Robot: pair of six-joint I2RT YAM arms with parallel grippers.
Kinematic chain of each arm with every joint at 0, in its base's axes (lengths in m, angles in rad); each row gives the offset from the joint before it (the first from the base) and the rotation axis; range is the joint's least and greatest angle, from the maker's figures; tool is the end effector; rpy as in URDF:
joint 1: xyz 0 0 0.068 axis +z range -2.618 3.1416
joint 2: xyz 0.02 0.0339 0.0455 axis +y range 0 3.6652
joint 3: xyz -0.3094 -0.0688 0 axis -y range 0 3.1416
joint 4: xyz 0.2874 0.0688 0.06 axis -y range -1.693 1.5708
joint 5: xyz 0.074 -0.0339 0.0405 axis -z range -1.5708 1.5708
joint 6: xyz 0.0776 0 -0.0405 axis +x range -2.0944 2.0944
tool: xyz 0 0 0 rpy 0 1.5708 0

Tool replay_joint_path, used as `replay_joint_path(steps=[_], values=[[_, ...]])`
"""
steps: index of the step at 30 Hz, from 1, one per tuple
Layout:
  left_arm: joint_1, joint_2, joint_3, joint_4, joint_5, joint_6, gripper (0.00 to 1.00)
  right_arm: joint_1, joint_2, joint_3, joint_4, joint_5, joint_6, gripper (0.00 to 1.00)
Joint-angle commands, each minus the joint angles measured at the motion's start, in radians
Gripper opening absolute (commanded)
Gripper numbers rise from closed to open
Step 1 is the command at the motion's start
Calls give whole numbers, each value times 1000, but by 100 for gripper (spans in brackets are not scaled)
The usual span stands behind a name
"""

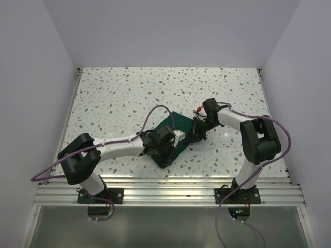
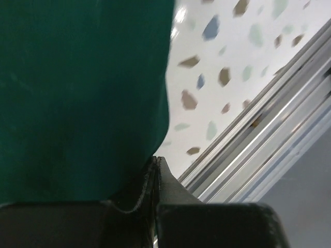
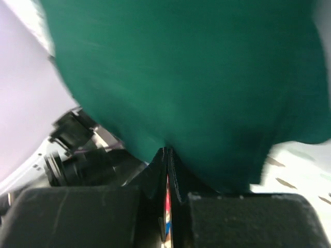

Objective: Prepare the surgical pack

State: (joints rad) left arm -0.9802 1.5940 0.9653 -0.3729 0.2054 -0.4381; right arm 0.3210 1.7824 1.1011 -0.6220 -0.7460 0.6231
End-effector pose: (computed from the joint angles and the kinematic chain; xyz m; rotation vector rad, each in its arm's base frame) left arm 0.1961 -0.3209 0.1760 0.8150 2.6237 -0.7379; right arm 0.3446 0.1701 0.1553 -0.2760 -2.7947 -1.1490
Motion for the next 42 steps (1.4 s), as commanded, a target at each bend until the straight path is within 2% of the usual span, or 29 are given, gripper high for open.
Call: replay_joint_path(steps=[1, 7, 11, 13, 17, 18, 22, 26, 27, 29, 34, 42], values=[[5, -18, -85, 19, 11, -39, 0, -13, -61, -87, -7, 2, -52, 0], [20, -98, -53, -121, -157, -27, 0, -22, -127, -57, -56, 29, -72, 0], [78, -126, 18, -196, -178, 7, 0, -56, -169, 60, -151, 126, -86, 0], [121, -176, 45, -216, -169, 3, 0, -86, -169, 141, -177, 175, -106, 5], [178, -256, 116, -265, -167, -49, 15, -89, -100, 307, -260, 318, -166, 17], [189, -281, 125, -271, -175, -65, 20, -88, -91, 319, -248, 339, -166, 18], [221, -275, 150, -317, -202, -105, 24, -71, 9, 396, -269, 453, -195, 16], [255, -209, 167, -447, -296, -155, 15, -28, 90, 480, -297, 598, -244, 5], [271, -201, 164, -468, -332, -172, 7, -8, 113, 486, -304, 650, -247, 0], [285, -194, 148, -512, -359, -204, 0, 9, 126, 491, -301, 683, -270, 0], [321, -198, 81, -488, -341, -229, 0, 79, 155, 465, -303, 757, -299, 0], [330, -34, 84, -434, -330, -159, 0, 144, 163, 416, -295, 749, -276, 0]])
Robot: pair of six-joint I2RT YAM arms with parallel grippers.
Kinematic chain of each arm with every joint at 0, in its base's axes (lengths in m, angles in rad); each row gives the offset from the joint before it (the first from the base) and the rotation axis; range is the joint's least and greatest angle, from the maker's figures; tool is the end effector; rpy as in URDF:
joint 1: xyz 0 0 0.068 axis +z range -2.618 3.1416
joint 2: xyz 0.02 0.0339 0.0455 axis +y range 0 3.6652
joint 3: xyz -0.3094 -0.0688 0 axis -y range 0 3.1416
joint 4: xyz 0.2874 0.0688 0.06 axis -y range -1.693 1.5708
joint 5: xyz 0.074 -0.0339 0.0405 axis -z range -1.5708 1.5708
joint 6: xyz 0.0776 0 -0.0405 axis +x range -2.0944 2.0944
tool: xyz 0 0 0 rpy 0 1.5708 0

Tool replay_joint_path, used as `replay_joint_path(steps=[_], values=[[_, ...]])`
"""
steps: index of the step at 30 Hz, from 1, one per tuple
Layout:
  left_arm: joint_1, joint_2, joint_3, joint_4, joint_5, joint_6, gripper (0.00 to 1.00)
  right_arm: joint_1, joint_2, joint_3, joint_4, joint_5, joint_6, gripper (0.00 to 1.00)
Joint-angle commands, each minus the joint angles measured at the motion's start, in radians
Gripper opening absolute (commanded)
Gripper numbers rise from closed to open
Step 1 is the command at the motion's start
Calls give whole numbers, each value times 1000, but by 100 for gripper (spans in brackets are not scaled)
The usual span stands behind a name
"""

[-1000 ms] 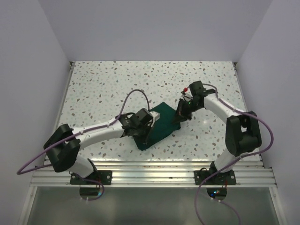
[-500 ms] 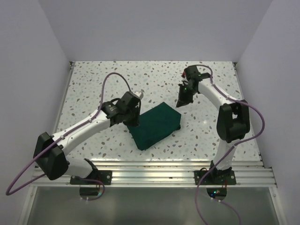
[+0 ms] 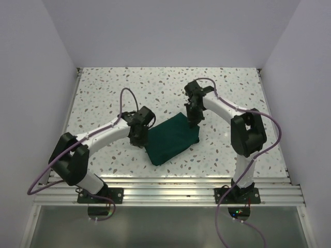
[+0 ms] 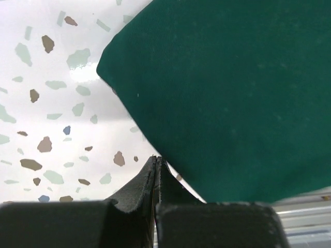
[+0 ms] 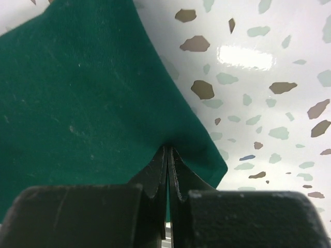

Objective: Prepare the surgical pack

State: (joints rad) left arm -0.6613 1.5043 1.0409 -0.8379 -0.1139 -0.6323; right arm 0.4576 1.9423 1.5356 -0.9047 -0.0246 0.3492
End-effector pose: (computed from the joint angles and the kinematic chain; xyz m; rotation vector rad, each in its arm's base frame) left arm 0.2608 -0.1918 0.2018 0.0193 2.8567 -0.1034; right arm 0.4108 0.2044 0.1967 -0.1621 2.9026 0.1817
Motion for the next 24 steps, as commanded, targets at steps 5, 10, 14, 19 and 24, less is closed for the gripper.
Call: replay_joint_path(steps=[5, 10, 14, 19, 24], values=[[25, 201, 53, 80, 16, 86, 0, 7, -16, -38, -20, 43, -9, 0], [51, 295, 157, 112, -3, 140, 0, -3, -16, 0, -52, 71, -21, 0], [87, 359, 260, 121, 3, 184, 0, -34, -20, 27, -62, 68, -21, 0], [121, 439, 387, 135, 28, 236, 0, -91, 1, 87, -88, 54, -24, 0], [160, 413, 362, 111, 17, 235, 0, -142, -25, 101, -132, 81, -19, 0]])
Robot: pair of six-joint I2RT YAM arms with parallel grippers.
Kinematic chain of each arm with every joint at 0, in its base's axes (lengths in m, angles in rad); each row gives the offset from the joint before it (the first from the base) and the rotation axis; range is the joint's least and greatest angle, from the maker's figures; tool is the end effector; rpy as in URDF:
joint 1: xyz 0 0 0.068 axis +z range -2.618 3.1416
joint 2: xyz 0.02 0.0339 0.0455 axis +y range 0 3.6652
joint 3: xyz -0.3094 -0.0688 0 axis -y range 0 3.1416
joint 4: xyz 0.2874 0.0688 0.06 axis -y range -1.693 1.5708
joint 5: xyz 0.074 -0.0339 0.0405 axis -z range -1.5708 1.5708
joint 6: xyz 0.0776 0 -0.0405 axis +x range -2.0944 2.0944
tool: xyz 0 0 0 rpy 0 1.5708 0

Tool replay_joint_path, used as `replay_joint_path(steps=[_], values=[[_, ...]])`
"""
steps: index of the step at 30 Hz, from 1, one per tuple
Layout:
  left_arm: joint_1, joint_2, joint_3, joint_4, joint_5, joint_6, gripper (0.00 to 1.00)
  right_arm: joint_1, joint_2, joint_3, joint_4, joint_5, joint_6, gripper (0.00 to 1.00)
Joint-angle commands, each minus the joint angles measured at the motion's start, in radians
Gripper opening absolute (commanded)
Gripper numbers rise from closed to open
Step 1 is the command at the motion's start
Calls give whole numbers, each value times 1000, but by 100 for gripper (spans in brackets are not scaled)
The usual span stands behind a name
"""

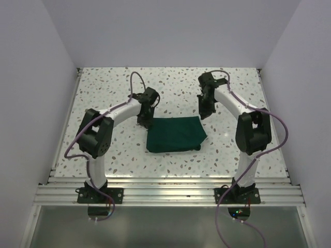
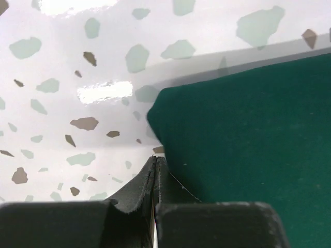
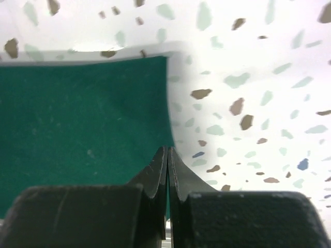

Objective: Prepare the surgical pack

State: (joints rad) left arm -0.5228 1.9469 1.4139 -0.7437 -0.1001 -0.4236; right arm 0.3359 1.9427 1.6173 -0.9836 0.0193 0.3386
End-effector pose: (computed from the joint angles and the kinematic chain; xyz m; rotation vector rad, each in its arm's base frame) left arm 0.3985 -0.2207 0.1622 0.1195 2.8315 -0.0649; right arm 0.4378 0.1513 0.2203 0.0076 2.8865 0.0995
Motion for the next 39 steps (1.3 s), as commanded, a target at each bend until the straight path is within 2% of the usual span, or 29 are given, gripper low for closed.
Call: replay_joint_path(steps=[1, 4, 7, 12, 18, 19, 26, 33, 36, 37, 38, 39], values=[[27, -69, -33, 17, 0, 23, 0, -23, -40, 7, -58, 39, -7, 0], [52, -153, -125, 23, 7, 17, 8, -28, -68, -66, -60, 28, -9, 0], [63, -224, -191, 23, 25, 14, 11, -26, -111, -155, -30, 2, 8, 0], [63, -284, -273, 59, 85, -14, 12, -23, -94, -238, 16, 10, 33, 0], [61, -246, -305, 124, 180, -24, 8, 21, -56, -260, 49, -16, 71, 0], [61, -230, -305, 130, 183, -21, 8, 28, -50, -260, 57, -57, 88, 0], [63, -134, -231, 159, 207, 3, 8, 43, 57, -212, 109, -154, 132, 0], [70, 12, -27, 130, 183, 31, 8, 45, 151, -18, 60, -153, 137, 0], [87, 24, 37, 80, 143, 43, 8, 37, 177, 62, 13, -119, 113, 0], [101, 14, 36, 72, 117, 43, 10, 26, 177, 75, -1, -108, 108, 1], [110, -2, 5, 61, 108, 42, 18, 23, 165, 81, -25, -88, 103, 2], [133, -40, -18, 57, 103, 42, 20, 15, 153, 76, -39, -43, 88, 4]])
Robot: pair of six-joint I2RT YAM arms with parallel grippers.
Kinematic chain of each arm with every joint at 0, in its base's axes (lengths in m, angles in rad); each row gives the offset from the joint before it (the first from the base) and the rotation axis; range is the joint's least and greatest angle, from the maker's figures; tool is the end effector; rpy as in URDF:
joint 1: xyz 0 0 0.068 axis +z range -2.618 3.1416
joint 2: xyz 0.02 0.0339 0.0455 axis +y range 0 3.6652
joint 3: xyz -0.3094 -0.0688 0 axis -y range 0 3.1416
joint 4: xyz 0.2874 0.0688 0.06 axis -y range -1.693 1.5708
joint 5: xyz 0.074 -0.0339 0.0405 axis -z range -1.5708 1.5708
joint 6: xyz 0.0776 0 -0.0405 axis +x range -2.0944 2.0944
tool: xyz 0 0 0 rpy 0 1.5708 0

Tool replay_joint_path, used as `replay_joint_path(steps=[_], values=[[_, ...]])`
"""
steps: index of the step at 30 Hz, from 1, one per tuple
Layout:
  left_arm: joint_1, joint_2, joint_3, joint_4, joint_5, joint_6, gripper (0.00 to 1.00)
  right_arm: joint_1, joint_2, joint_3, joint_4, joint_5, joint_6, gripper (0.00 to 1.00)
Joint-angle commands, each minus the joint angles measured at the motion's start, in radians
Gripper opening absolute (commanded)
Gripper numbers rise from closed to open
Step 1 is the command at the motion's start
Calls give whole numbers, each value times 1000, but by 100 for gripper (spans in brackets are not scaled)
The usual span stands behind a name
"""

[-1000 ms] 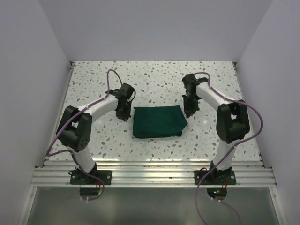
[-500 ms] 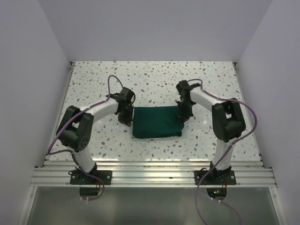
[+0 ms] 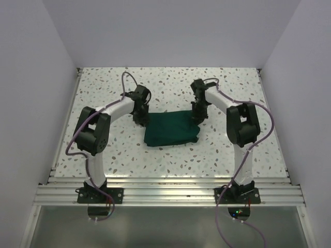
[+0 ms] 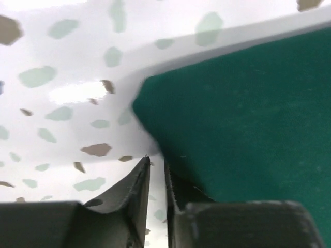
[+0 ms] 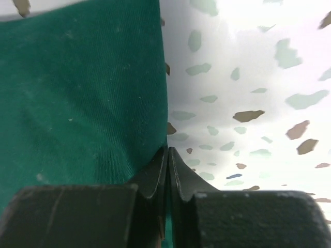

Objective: Prepare the surgical pack

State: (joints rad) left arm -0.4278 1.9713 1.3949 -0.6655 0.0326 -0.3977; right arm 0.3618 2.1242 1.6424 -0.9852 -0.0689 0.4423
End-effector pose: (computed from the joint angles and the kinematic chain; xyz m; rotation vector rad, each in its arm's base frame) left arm 0.4205 -0.1945 0.1487 0.0505 2.8437 -0.2318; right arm 0.4478 0.1752 0.1461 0.1180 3.0667 0.1597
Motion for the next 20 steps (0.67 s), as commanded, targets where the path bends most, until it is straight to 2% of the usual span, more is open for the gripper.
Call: replay_joint_path(steps=[1, 2, 5, 6, 7, 8, 9, 10, 11, 15, 17, 20], values=[[50, -92, -57, -28, -31, 14, 23, -24, -46, 40, -49, 66, -25, 7], [64, -123, -91, -32, -30, 7, 27, -30, -64, 4, -65, 89, -33, 10], [107, -288, -215, -40, -30, -30, 40, -41, -199, -112, -81, 159, -50, 32], [112, -367, -235, -48, -30, -44, 42, -40, -270, -142, -86, 167, -47, 49], [112, -402, -264, -65, -19, -67, 44, -40, -314, -204, -87, 175, -42, 58], [112, -464, -275, -71, -5, -79, 47, -38, -387, -237, -84, 166, -30, 78], [113, -491, -295, -81, 7, -93, 58, -34, -427, -266, -84, 149, -27, 89], [112, -520, -307, -80, 22, -119, 94, -29, -460, -320, -79, 138, -22, 99], [113, -579, -319, -74, 33, -131, 100, -26, -490, -346, -75, 136, -16, 99], [110, -751, -427, 16, 98, -191, 100, -4, -644, -466, -9, 71, 1, 99], [110, -839, -476, 88, 112, -230, 100, -6, -705, -558, 109, -50, -7, 99], [110, -943, -605, 234, 164, -276, 100, -4, -806, -679, 290, -88, 7, 99]])
